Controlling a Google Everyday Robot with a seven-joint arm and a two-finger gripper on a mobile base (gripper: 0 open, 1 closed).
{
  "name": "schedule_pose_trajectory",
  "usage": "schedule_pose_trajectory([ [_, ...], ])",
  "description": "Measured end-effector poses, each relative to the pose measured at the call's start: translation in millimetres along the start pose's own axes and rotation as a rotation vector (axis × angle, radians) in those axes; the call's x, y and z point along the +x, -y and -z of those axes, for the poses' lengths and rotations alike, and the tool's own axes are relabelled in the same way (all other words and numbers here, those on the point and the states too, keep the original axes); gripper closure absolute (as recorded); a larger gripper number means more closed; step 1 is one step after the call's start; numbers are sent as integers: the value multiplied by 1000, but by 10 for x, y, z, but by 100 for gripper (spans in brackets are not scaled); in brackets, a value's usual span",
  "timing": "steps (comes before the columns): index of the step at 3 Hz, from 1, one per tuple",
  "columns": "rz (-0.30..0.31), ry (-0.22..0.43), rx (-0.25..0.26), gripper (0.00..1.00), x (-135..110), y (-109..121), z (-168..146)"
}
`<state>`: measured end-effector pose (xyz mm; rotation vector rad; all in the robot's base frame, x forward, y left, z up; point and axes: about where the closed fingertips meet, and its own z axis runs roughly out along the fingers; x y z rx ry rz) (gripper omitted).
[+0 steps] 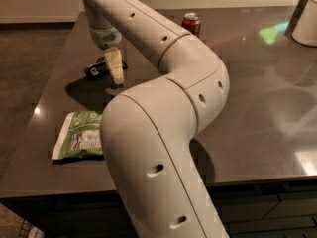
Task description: Move rxbar blueberry near green jalapeno chip bag
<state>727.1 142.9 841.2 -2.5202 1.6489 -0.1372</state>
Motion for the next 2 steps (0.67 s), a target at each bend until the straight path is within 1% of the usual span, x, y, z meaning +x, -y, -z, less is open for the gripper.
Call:
schedule_pose_trajectory([
  [1, 13, -11, -11, 0, -32, 1, -26],
  [2, 25, -22, -25, 16, -46, -1, -62],
])
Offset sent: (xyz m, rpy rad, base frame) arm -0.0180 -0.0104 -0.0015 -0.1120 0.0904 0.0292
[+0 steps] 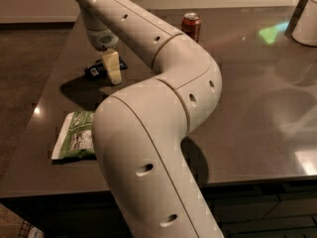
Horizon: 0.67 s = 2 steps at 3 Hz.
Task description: Move rxbar blueberry near green jalapeno chip bag
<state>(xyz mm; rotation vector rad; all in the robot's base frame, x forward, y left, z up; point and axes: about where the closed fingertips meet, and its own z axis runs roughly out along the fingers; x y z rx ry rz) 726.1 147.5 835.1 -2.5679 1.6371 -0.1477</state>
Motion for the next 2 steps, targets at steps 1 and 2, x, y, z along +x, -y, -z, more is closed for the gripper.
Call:
schedule_pose_trajectory([
  [1, 8, -7, -8, 40, -9, 2, -10],
  [2, 10, -8, -10, 62, -4, 3, 6],
])
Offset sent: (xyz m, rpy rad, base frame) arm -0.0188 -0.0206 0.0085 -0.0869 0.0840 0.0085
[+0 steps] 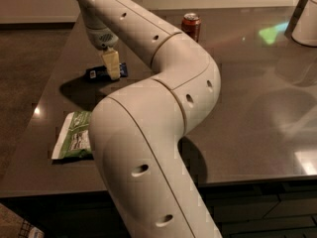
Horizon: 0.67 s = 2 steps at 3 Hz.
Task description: Move rxbar blueberry near green jalapeno chip bag
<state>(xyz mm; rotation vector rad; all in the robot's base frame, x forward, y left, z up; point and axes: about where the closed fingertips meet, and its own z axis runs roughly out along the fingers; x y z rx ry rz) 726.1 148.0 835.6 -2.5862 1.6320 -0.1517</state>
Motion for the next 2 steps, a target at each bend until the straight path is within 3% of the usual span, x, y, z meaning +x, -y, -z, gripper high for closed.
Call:
schedule_pose_trajectory([
  [1, 0, 0, 0, 87, 3, 6, 54],
  [2, -13, 25, 5, 100, 146, -100, 110],
])
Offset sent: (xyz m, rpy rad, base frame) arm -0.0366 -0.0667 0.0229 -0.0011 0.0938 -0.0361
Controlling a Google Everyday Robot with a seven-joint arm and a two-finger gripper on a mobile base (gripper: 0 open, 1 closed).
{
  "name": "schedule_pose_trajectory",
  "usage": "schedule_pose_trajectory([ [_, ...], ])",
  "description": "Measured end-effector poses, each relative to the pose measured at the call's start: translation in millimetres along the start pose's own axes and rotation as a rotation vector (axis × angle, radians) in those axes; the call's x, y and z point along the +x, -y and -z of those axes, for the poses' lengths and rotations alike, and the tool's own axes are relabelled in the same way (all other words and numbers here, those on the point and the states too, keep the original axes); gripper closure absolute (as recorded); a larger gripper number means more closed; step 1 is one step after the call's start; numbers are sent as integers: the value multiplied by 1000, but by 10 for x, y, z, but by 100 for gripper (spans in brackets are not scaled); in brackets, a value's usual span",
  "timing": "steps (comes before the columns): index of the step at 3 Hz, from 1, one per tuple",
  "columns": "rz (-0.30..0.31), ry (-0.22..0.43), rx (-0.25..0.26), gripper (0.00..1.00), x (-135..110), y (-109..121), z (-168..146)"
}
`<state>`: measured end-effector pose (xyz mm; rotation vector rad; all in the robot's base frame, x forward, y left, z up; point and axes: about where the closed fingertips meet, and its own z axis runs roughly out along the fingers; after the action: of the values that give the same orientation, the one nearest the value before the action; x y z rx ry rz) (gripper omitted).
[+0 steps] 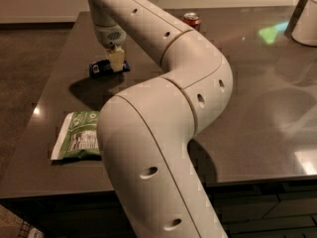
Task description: Move rxbar blueberry near green jalapeno chip bag
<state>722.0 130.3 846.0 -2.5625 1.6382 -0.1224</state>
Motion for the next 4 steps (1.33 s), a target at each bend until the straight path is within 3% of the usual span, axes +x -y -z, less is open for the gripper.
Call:
schedule_pose_trajectory([
  [2, -39, 88, 9, 100, 379, -447, 350],
  [4, 20, 160, 11, 100, 332, -1169, 687],
])
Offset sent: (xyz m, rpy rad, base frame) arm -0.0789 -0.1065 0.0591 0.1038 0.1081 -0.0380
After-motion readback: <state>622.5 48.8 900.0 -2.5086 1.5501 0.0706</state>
